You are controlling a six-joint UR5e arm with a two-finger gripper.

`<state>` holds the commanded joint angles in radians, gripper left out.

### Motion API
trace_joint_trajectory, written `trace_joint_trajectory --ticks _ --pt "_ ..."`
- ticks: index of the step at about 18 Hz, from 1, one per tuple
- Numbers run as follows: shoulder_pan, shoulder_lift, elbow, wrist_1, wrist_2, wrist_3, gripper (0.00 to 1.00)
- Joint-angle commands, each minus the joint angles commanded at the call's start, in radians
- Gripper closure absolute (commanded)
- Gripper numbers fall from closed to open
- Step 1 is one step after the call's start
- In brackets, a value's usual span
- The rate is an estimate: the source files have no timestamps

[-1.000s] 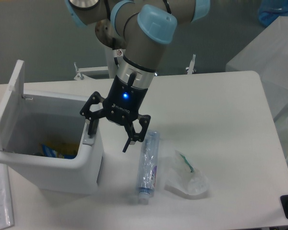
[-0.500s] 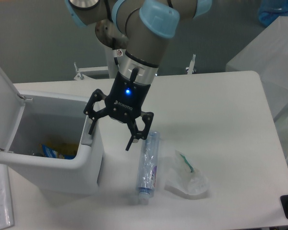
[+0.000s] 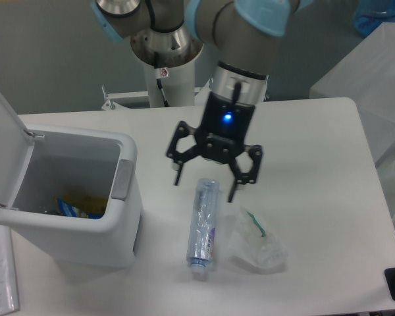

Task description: Open the trash can

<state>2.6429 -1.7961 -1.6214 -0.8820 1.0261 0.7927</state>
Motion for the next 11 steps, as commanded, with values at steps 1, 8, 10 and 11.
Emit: trace_joint_trajectory --ticks 1,8,10,11 --pt "0.020 -0.011 -0.002 -0.003 0.014 0.029 0.00" --pt "0.031 -0.084 0.002 -0.044 0.234 0.272 0.00" --pt "0.013 -0.095 0.008 -0.055 0.320 0.324 0.00" --pt "0.003 -0.100 0.006 -0.057 0.347 0.344 0.00"
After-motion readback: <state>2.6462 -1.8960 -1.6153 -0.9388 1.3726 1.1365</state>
